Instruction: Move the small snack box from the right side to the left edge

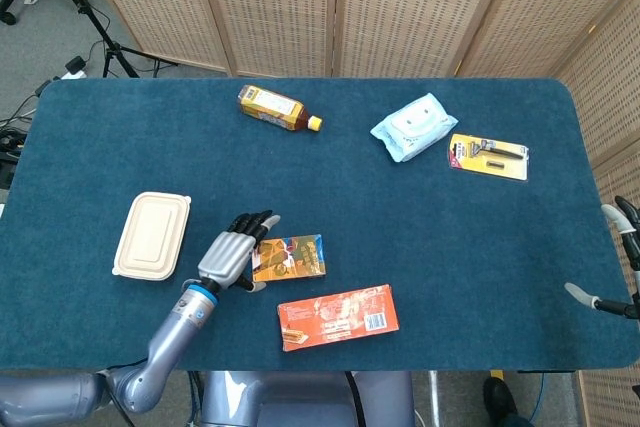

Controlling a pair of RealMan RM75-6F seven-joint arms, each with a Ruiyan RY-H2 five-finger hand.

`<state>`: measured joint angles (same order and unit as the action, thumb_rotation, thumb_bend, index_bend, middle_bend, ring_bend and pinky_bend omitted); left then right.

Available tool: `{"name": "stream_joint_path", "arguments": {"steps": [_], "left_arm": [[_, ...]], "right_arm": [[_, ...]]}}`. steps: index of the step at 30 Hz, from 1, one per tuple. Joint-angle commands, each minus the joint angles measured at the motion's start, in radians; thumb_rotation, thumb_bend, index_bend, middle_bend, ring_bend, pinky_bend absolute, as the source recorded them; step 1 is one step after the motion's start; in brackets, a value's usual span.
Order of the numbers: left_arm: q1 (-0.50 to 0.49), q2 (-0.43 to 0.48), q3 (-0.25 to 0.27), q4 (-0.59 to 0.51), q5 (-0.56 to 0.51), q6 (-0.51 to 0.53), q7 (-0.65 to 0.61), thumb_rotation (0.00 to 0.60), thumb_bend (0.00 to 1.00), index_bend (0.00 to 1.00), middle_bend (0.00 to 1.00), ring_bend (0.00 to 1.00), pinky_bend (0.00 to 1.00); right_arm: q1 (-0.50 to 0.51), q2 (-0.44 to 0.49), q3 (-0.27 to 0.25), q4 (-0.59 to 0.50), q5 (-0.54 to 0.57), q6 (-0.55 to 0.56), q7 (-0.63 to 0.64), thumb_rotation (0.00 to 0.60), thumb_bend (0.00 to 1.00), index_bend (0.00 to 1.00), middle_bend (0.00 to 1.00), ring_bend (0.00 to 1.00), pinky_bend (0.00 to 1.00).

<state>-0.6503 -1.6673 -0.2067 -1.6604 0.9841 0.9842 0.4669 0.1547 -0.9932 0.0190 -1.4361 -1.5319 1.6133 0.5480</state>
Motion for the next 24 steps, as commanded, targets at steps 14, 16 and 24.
{"name": "stream_joint_path", "arguments": {"steps": [14,16,24], "left_arm": [[-0.036,-0.165,0.009,0.163,0.025,0.133,-0.004,0.6,0.03,0.59,0.54,0.47,0.51],[-0.031,-0.166,0.01,0.168,0.04,0.142,-0.016,0.6,0.06,0.65,0.59,0.51,0.54],[0.003,-0.059,-0.019,0.08,0.119,0.211,-0.072,0.6,0.08,0.67,0.61,0.53,0.55]], "right_arm": [[-0.024,-0.009,0.039,0.001,0.006,-0.003,-0.024,0.6,0.0,0.0,0.0,0.0,0.0],[-0.025,-0.009,0.04,0.001,0.004,-0.006,-0.025,0.6,0.0,0.0,0.0,0.0,0.0],[-0.029,-0.011,0.046,0.0,-0.003,-0.015,-0.034,0.6,0.0,0.0,0.0,0.0,0.0]]}}
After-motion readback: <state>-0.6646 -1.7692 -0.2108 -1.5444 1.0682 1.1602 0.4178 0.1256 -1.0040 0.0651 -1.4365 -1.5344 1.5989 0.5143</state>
